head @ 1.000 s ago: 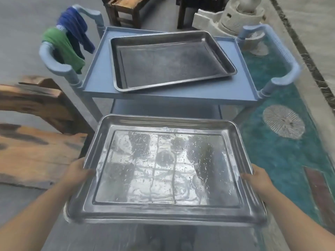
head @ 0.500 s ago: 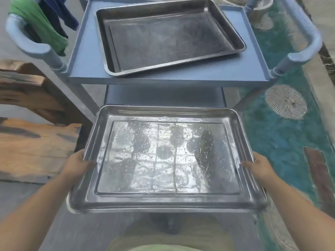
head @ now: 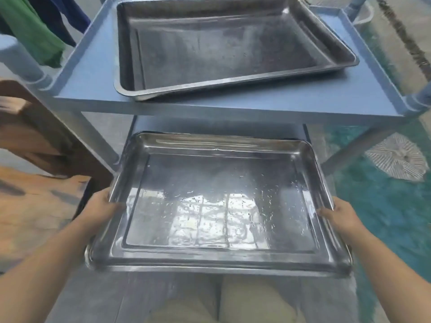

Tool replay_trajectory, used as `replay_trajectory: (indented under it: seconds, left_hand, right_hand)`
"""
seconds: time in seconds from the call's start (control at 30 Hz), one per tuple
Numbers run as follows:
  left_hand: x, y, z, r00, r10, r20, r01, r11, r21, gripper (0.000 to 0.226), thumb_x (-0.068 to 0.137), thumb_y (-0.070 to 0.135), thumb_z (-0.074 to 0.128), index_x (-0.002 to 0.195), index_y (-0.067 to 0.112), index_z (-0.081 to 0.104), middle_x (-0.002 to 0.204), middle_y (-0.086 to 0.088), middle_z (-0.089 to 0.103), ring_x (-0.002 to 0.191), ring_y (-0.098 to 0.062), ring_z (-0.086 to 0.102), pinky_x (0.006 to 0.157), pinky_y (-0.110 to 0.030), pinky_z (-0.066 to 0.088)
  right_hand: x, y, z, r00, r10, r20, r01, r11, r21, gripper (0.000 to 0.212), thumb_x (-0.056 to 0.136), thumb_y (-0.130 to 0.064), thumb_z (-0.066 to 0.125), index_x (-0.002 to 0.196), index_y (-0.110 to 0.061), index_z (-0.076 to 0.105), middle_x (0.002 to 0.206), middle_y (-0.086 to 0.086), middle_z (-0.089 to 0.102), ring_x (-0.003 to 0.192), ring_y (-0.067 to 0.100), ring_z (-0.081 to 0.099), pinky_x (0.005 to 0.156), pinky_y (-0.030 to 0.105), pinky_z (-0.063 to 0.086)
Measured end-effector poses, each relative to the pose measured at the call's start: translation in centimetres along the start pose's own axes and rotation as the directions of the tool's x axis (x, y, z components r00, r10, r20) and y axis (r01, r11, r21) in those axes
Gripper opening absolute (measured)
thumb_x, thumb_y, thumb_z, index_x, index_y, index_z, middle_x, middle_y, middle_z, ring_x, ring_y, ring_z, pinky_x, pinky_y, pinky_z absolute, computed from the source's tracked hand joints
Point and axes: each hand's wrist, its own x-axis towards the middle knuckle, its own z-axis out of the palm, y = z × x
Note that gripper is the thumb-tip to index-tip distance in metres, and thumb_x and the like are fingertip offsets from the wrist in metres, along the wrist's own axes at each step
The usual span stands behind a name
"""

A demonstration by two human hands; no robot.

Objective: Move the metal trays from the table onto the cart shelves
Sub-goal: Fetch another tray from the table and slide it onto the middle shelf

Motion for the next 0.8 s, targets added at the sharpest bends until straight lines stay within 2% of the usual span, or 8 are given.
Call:
replay_trajectory:
  seconds: [0.1,0.2,0.3,0.37,0.5,0.57,0.7,0.8]
  left_hand:
    - [4.7,0.5,2.4,0.998,0.057,-0.027,-0.057,0.998,0.012,0.02,0.073,0.002,0.075,0.079,0.019,0.065,0.074,-0.008,0.072,0.069,-0.024,0.069,0.059,-0.03,0.05]
    - [9.2,1.0,4.6,0.992,0.109,-0.07,-0.108,0.994,0.016,0.019,0.074,0.001,0.075,0.079,0.017,0.067,0.075,-0.008,0.071,0.067,-0.022,0.065,0.065,-0.036,0.051]
    - [12.6,1.3,6.5,0.98,0.168,-0.11,-0.165,0.986,0.038,0.021,0.077,0.002,0.075,0.077,0.019,0.062,0.069,0.002,0.066,0.061,-0.012,0.059,0.054,-0.026,0.047]
    - [14.5,1.3,7.2,0.975,0.189,-0.121,-0.181,0.981,0.073,0.018,0.078,0.004,0.076,0.077,0.012,0.061,0.07,-0.004,0.065,0.06,-0.013,0.056,0.051,-0.027,0.043]
    - [17.3,2.1,8.0,0.963,0.227,-0.148,-0.209,0.969,0.131,0.019,0.077,0.005,0.078,0.084,-0.002,0.062,0.087,-0.025,0.067,0.074,-0.031,0.06,0.067,-0.039,0.045]
    - [18.1,2.7,8.1,0.959,0.236,-0.155,-0.219,0.968,0.12,0.024,0.077,0.005,0.078,0.094,-0.005,0.065,0.095,-0.026,0.068,0.082,-0.033,0.063,0.075,-0.039,0.046]
    - [19.5,4.1,7.8,0.955,0.252,-0.157,-0.223,0.958,0.181,0.028,0.077,0.012,0.08,0.101,0.003,0.067,0.098,-0.02,0.07,0.09,-0.034,0.065,0.086,-0.039,0.05]
    - [20.3,4.9,7.6,0.948,0.26,-0.186,-0.231,0.959,0.164,0.024,0.076,0.009,0.079,0.096,0.006,0.066,0.089,-0.015,0.067,0.076,-0.03,0.061,0.072,-0.033,0.045]
  right_hand:
    - [5.2,-0.4,2.2,0.998,-0.054,-0.04,0.054,0.998,-0.012,0.015,0.084,-0.001,0.067,0.095,-0.01,0.066,0.092,0.016,0.069,0.068,0.016,0.057,0.062,0.027,0.041]
    - [10.4,-0.8,4.4,0.99,-0.121,-0.079,0.12,0.993,-0.018,0.022,0.082,0.0,0.07,0.103,-0.007,0.064,0.092,0.015,0.068,0.068,0.014,0.055,0.066,0.033,0.041]
    - [14.5,-1.3,5.9,0.984,-0.141,-0.109,0.136,0.989,-0.056,0.05,0.082,-0.003,0.073,0.129,-0.001,0.057,0.122,0.027,0.063,0.1,0.038,0.062,0.087,0.041,0.044]
    - [17.0,-1.2,6.2,0.98,-0.151,-0.131,0.144,0.988,-0.057,0.057,0.081,-0.002,0.074,0.133,0.005,0.052,0.129,0.026,0.058,0.115,0.04,0.056,0.096,0.04,0.041]
    - [20.5,-0.5,6.4,0.976,-0.176,-0.126,0.169,0.984,-0.061,0.071,0.079,-0.006,0.077,0.14,0.006,0.043,0.141,0.022,0.05,0.128,0.037,0.049,0.106,0.04,0.036]
    - [21.5,-0.7,6.4,0.97,-0.196,-0.144,0.194,0.981,-0.031,0.067,0.078,-0.004,0.077,0.138,0.004,0.047,0.137,0.022,0.054,0.121,0.033,0.054,0.102,0.039,0.04]
    - [23.4,-1.3,6.5,0.962,-0.212,-0.174,0.215,0.977,0.0,0.056,0.077,-0.003,0.077,0.128,0.005,0.056,0.12,0.023,0.064,0.091,0.026,0.06,0.077,0.032,0.046]
    - [24.6,-2.1,6.7,0.955,-0.233,-0.186,0.237,0.972,0.0,0.064,0.078,-0.004,0.077,0.135,0.005,0.05,0.131,0.023,0.057,0.112,0.036,0.058,0.086,0.033,0.043]
